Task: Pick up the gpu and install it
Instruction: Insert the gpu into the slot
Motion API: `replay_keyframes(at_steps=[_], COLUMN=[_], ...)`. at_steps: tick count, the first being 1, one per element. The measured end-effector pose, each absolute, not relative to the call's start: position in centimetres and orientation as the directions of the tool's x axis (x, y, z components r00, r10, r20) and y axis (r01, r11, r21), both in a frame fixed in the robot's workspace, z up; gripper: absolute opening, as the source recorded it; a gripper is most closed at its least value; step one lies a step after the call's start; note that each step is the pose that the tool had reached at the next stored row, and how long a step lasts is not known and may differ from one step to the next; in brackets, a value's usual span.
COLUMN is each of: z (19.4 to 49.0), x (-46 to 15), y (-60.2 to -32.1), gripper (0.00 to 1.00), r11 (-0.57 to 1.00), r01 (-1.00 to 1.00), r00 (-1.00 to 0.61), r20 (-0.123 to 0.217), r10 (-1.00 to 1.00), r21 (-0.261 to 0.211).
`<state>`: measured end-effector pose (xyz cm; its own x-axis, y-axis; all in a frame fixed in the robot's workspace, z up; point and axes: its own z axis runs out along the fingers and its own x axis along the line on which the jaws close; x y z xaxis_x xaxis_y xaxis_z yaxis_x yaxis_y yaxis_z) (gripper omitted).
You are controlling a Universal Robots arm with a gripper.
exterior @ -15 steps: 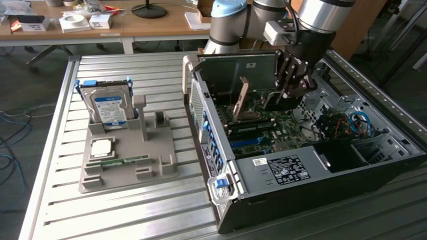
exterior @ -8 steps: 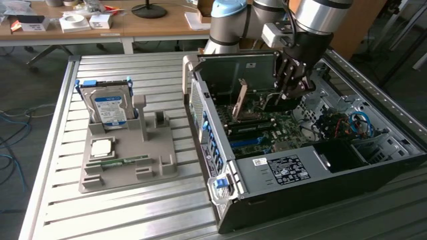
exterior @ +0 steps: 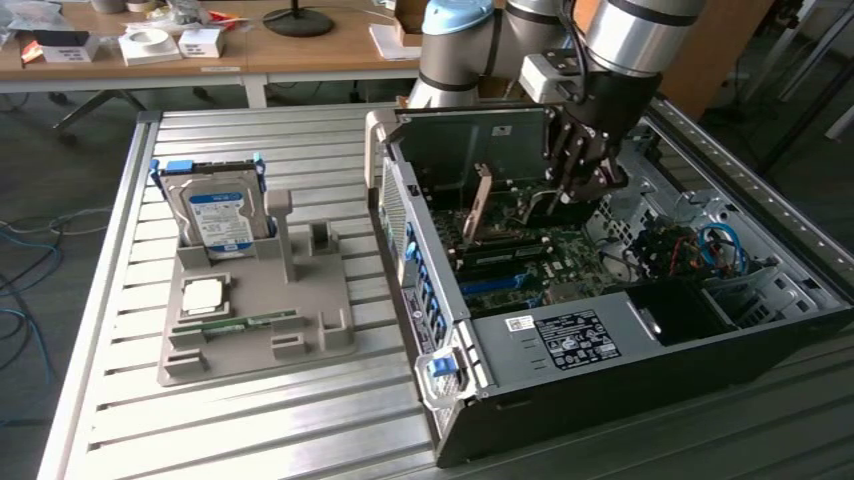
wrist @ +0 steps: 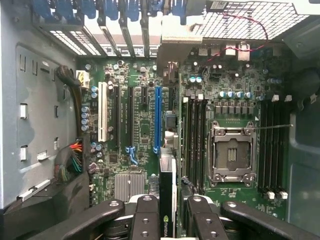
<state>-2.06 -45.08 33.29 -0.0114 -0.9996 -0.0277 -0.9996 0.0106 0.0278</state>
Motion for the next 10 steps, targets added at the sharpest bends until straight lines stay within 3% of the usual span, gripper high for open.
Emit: replay_keyframes(at_steps=[10], z=[32.41], x=[-2.38], y=[-45.18], gripper=[0.26], r11=[-0.002], r01=[-1.000], r00=[0.001], r20=[-0.028], r10=[-1.000], r21=[0.025])
